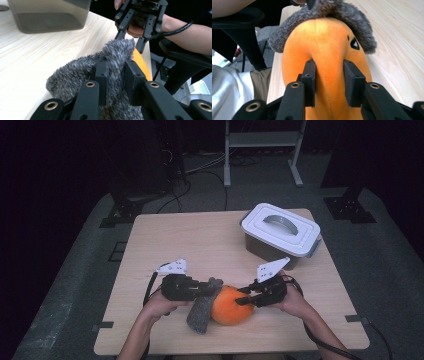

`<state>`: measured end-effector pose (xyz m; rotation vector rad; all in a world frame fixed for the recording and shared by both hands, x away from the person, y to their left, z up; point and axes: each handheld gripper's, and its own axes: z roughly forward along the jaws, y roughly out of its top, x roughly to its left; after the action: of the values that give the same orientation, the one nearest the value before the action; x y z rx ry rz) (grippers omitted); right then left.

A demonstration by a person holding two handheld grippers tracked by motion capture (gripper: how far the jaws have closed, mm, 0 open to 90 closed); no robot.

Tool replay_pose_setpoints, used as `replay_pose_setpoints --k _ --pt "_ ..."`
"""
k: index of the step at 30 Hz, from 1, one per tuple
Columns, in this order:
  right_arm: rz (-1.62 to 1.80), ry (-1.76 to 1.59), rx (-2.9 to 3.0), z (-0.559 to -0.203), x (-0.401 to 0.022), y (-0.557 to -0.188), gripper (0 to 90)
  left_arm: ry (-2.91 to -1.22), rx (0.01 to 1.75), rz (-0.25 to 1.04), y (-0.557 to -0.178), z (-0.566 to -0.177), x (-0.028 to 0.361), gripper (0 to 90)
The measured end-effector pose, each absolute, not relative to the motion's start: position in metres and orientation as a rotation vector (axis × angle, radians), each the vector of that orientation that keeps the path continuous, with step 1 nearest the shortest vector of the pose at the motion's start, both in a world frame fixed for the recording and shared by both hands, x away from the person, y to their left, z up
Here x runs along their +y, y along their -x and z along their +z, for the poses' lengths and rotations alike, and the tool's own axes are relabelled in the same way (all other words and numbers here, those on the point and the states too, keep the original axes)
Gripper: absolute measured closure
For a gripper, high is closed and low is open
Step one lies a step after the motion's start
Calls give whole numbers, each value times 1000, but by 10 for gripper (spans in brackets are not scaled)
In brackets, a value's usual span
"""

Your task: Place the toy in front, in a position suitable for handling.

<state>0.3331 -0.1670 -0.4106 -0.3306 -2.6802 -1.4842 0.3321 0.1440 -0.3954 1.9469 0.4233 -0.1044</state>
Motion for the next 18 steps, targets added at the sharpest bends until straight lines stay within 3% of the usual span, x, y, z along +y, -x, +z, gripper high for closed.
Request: replay_pose_setpoints --k 3,12,18 --pt "-1485 357 -2688 -413 -174 -335 608 -1937 421 -107 -334 -397 137 744" --pt "-1446 434 -2749 -398 -177 -321 354 -1923 434 -99 -335 -397 122 745" --pt "-1417 391 -2876 -388 -158 -308 276 -1931 421 -76 -334 -393 109 745"
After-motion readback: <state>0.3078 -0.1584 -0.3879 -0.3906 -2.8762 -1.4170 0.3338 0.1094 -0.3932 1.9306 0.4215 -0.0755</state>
